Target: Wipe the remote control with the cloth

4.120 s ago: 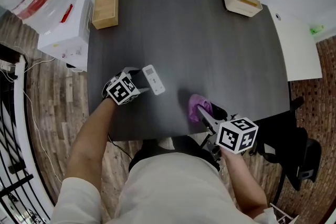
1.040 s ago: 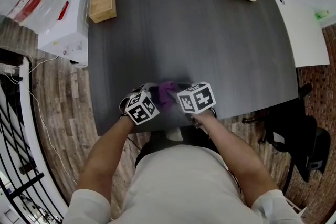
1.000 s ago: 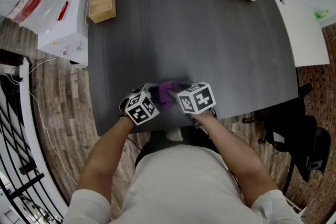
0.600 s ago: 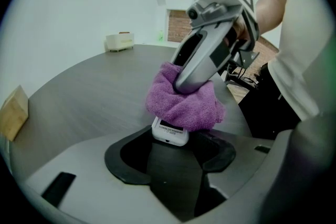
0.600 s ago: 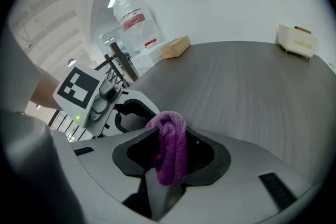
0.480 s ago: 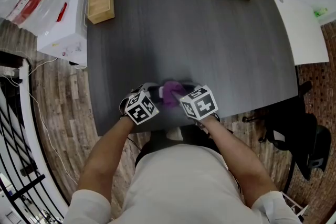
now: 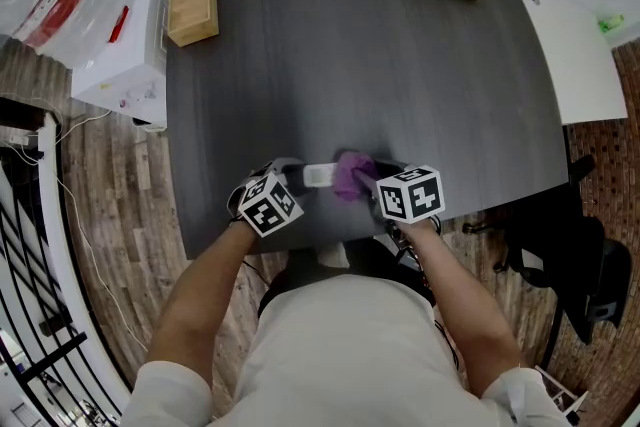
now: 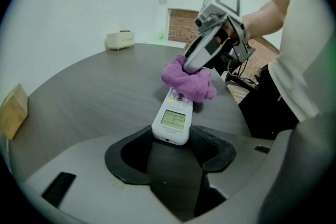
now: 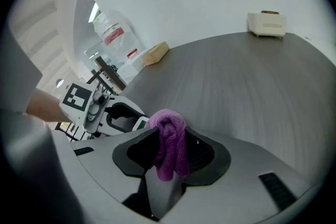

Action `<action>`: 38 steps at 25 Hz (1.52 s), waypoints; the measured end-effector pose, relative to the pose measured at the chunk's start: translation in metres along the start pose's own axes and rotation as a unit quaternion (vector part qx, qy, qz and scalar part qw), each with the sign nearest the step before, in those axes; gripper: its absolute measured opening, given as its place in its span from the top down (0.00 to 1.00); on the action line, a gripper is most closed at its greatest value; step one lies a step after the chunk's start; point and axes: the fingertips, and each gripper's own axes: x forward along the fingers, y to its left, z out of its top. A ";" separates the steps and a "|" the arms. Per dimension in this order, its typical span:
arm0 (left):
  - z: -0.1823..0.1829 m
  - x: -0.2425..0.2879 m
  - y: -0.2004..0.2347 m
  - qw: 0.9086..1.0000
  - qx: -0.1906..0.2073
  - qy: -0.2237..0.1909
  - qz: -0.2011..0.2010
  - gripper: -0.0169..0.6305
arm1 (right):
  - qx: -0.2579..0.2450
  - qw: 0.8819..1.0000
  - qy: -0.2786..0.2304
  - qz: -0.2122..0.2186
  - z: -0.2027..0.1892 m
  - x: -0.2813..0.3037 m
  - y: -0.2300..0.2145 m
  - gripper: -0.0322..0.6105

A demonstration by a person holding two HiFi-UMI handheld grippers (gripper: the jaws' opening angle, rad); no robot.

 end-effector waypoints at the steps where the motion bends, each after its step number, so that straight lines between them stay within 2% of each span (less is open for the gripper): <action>1: 0.000 0.000 0.000 1.000 -0.001 0.000 0.000 0.63 | 0.005 1.000 -0.001 -0.006 -0.001 -0.003 -0.006 0.72; 5: 0.000 0.000 0.001 1.000 -0.011 -0.003 -0.002 0.63 | 0.009 0.997 0.009 -0.075 -0.011 -0.020 -0.048 0.73; 7: 0.001 -0.001 0.002 0.999 -0.038 -0.010 -0.007 0.63 | 0.025 0.995 0.008 -0.099 -0.016 -0.032 -0.069 0.73; 10: 0.003 -0.002 0.006 0.995 -0.093 -0.016 -0.015 0.63 | 0.039 0.994 -0.020 -0.103 -0.005 -0.051 -0.079 0.73; 12: 0.005 -0.003 0.007 0.990 -0.137 -0.017 -0.027 0.63 | 0.010 0.994 -0.040 -0.100 0.008 -0.059 -0.072 0.73; 14: 0.007 -0.003 0.007 0.980 -0.194 -0.024 -0.049 0.63 | -0.065 0.992 -0.050 -0.094 0.019 -0.060 -0.049 0.73; 16: 0.008 -0.005 0.007 0.959 -0.269 -0.037 -0.086 0.63 | -0.168 0.982 -0.044 -0.076 0.022 -0.050 -0.015 0.73; 17: 0.009 -0.006 0.007 0.942 -0.312 -0.044 -0.111 0.63 | -0.217 0.973 -0.037 -0.067 0.021 -0.041 0.001 0.73; 19: 0.013 -0.009 0.004 0.902 -0.396 -0.055 -0.165 0.63 | -0.291 0.954 -0.025 -0.061 0.022 -0.023 0.023 0.73; 21: 0.013 -0.011 0.004 0.864 -0.458 -0.062 -0.198 0.63 | -0.321 0.944 -0.024 -0.064 0.029 -0.008 0.031 0.73; 22: 0.013 -0.012 0.006 0.851 -0.479 -0.066 -0.205 0.63 | -0.323 0.944 -0.025 -0.063 0.034 -0.002 0.031 0.73; 23: 0.012 -0.013 0.008 0.843 -0.491 -0.070 -0.207 0.63 | -0.320 0.945 -0.024 -0.060 0.039 0.002 0.032 0.73; 24: 0.012 -0.014 0.010 0.844 -0.491 -0.072 -0.204 0.63 | -0.319 0.946 -0.020 -0.057 0.044 0.006 0.032 0.73; 25: 0.010 -0.016 0.012 0.854 -0.478 -0.072 -0.194 0.63 | -0.320 0.946 -0.013 -0.054 0.047 0.010 0.032 0.73; 26: 0.008 -0.017 0.013 0.871 -0.453 -0.066 -0.178 0.63 | -0.323 0.945 -0.003 -0.052 0.047 0.015 0.031 0.73; 27: 0.005 -0.017 0.014 0.893 -0.418 -0.055 -0.157 0.63 | -0.325 0.944 0.009 -0.050 0.046 0.019 0.030 0.73; 29: -0.002 -0.017 0.015 0.938 -0.327 -0.014 -0.109 0.63 | -0.320 0.946 0.027 -0.046 0.041 0.027 0.027 0.73; 30: -0.006 -0.017 0.015 0.956 -0.282 0.007 -0.085 0.63 | -0.313 0.948 0.030 -0.044 0.040 0.030 0.025 0.73; 31: -0.008 -0.018 0.017 0.967 -0.247 0.021 -0.061 0.63 | -0.306 0.951 0.032 -0.043 0.039 0.031 0.025 0.73; 32: -0.009 -0.020 0.020 0.972 -0.228 0.023 -0.040 0.63 | -0.301 0.952 0.033 -0.043 0.039 0.032 0.024 0.73; 33: -0.009 -0.021 0.022 0.972 -0.233 0.013 -0.027 0.63 | -0.299 0.953 0.035 -0.042 0.039 0.033 0.024 0.73; 34: -0.009 -0.022 0.024 0.965 -0.262 -0.006 -0.027 0.63 | -0.299 0.953 0.036 -0.041 0.039 0.034 0.024 0.73; 35: -0.007 -0.022 0.024 0.949 -0.310 -0.027 -0.040 0.63 | -0.298 0.953 0.037 -0.041 0.039 0.034 0.024 0.73; 36: -0.004 -0.021 0.022 0.927 -0.367 -0.047 -0.063 0.63 | -0.296 0.954 0.038 -0.040 0.038 0.034 0.023 0.73; 38: 0.003 -0.017 0.016 0.875 -0.467 -0.073 -0.108 0.63 | -0.285 0.957 0.038 -0.040 0.035 0.033 0.020 0.73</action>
